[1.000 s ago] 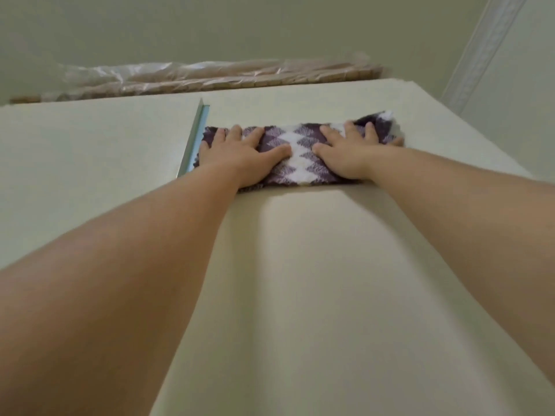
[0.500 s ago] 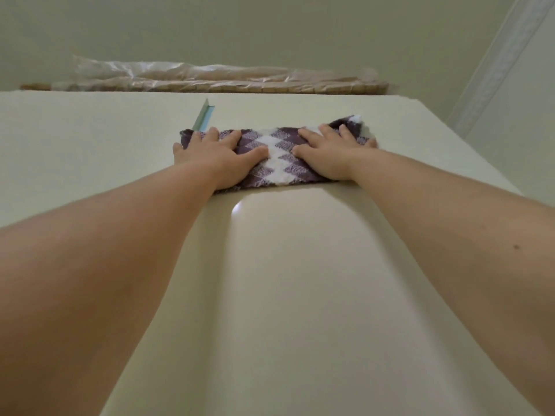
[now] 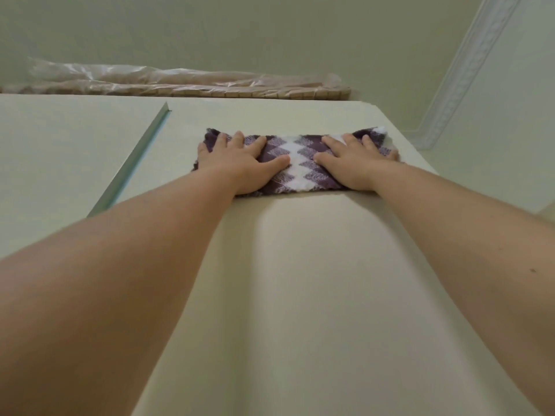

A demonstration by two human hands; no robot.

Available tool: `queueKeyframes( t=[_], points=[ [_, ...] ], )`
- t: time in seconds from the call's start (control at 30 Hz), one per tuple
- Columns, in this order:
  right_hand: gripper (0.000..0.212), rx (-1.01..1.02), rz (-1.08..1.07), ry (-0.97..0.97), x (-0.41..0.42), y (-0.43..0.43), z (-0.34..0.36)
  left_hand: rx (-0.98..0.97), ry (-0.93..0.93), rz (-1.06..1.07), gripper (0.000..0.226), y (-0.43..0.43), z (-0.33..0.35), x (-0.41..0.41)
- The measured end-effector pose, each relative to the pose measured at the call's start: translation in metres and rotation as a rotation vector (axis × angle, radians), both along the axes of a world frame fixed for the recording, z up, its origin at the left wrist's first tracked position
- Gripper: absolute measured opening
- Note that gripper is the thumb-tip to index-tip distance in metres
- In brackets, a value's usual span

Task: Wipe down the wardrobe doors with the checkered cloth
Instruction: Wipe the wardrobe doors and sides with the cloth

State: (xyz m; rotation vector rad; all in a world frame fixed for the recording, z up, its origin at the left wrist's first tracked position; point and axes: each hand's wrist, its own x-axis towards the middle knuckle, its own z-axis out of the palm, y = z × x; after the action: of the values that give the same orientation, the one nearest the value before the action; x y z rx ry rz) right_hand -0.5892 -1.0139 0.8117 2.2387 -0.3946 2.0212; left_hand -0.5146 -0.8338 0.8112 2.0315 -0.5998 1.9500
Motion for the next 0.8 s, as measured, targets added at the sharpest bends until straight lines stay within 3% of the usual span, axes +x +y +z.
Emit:
queueKeyframes(
  t=[0.8],
  points=[
    [0.059,0.141,-0.024,-0.028,-0.016,-0.045,-0.121,0.137,-0.028,-0.111,0.076,-0.044,-0.104,-0.016]
  ],
)
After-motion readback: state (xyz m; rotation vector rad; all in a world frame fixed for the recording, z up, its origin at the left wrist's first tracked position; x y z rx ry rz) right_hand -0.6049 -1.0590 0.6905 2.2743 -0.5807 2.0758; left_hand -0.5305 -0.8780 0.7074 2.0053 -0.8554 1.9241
